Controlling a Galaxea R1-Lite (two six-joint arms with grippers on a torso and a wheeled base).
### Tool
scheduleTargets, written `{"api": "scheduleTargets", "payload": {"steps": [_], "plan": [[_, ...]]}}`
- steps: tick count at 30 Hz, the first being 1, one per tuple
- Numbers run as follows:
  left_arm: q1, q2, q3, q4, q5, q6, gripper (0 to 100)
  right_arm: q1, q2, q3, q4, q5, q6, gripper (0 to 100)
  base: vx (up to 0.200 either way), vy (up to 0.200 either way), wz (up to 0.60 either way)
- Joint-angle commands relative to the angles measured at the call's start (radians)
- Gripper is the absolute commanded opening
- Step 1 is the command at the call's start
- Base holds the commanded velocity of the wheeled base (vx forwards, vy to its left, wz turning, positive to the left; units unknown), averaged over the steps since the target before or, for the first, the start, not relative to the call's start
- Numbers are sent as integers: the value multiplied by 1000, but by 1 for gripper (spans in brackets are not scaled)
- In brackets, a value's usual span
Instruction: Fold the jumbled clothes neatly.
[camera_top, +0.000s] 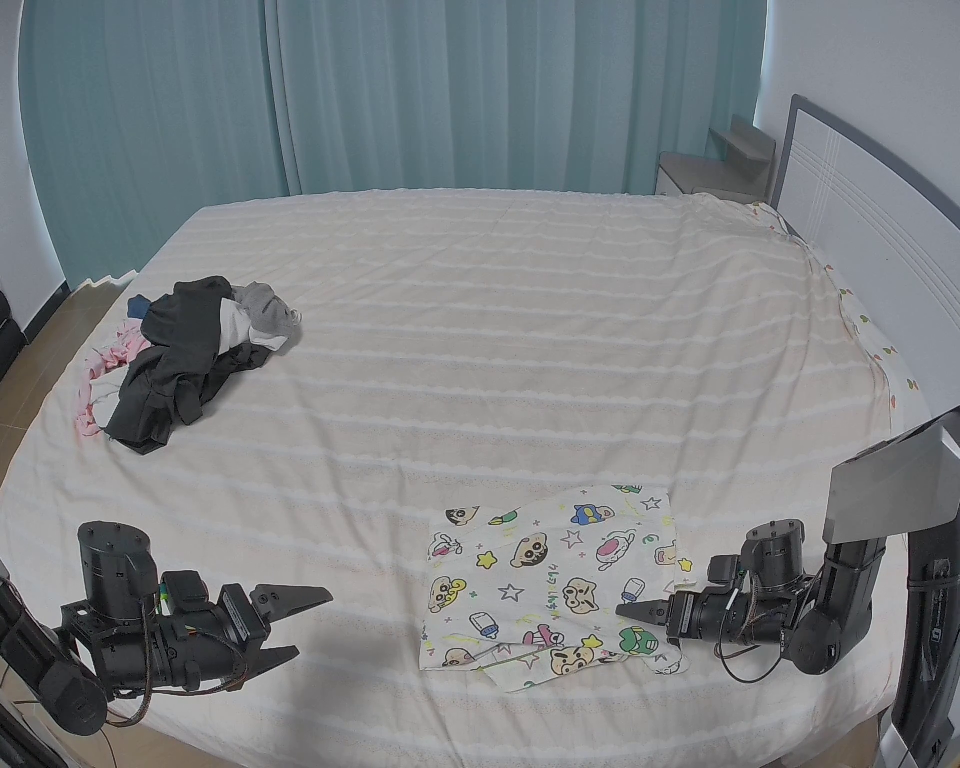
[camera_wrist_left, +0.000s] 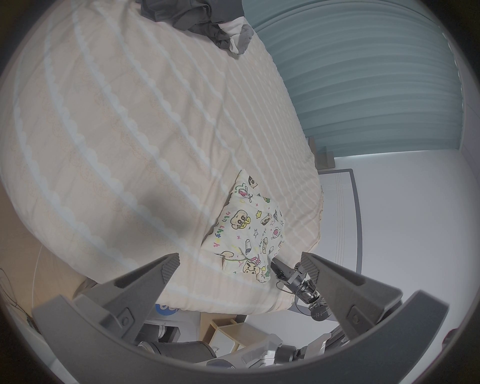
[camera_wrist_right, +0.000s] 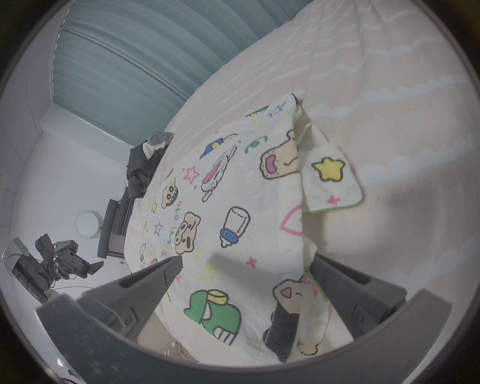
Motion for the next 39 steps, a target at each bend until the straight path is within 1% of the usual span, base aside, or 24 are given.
{"api": "scheduleTargets", "payload": {"steps": [1, 3, 4, 10, 14, 16, 18, 21, 22, 23, 25, 27, 29, 32, 39], "plan": [[0, 1, 0, -1, 0, 1, 100, 21, 24, -1, -1, -1, 3, 100, 0, 0, 0], [0, 1, 0, 1, 0, -1, 100, 22, 21, 3, -1, -1, 3, 100, 0, 0, 0], [0, 1, 0, -1, 0, 1, 100, 24, 16, 7, -1, -3, 3, 0, 0, 0, 0], [0, 1, 0, 1, 0, 1, 100, 16, -28, 70, -19, -20, 2, 0, 0, 0, 0], [0, 1, 0, 1, 0, 1, 100, -8, -48, 124, -76, -18, -1, 0, 0, 0, 0], [0, 3, 0, 1, 0, 1, 100, -27, -53, 153, -127, -15, -3, 0, 0, 0, 0], [0, 3, 0, 1, 0, 2, 100, -44, -56, 182, -162, -6, -4, 0, 0, 0, 0], [0, 3, 0, 1, 0, 2, 100, -54, -58, 213, -174, 26, -4, 0, 0, 0, 0], [0, 3, 0, 1, 0, 2, 100, -64, -54, 239, -176, 52, -14, 0, 0, 0, 0], [0, 3, 0, 1, 0, 2, 100, -73, -51, 246, -176, 58, -26, 0, 0, 0, 0], [0, 3, 0, 1, 0, 2, 100, -99, -41, 246, -176, 61, -58, 0, 0, 0, 0], [0, 3, 0, 1, 0, 2, 100, -113, -33, 243, -176, 63, -69, 0, 0, 0, 0], [0, 3, 0, 1, 0, 2, 100, -146, 1, 233, -176, 63, -112, 0, 0, 0, 0], [0, 3, 0, 1, 0, 2, 100, -157, 31, 226, -176, 63, -146, 0, 0, 0, 0], [0, 3, 0, 1, 0, 2, 100, -165, 61, 234, -177, 63, -178, 0, 0, 0, 0]]}}
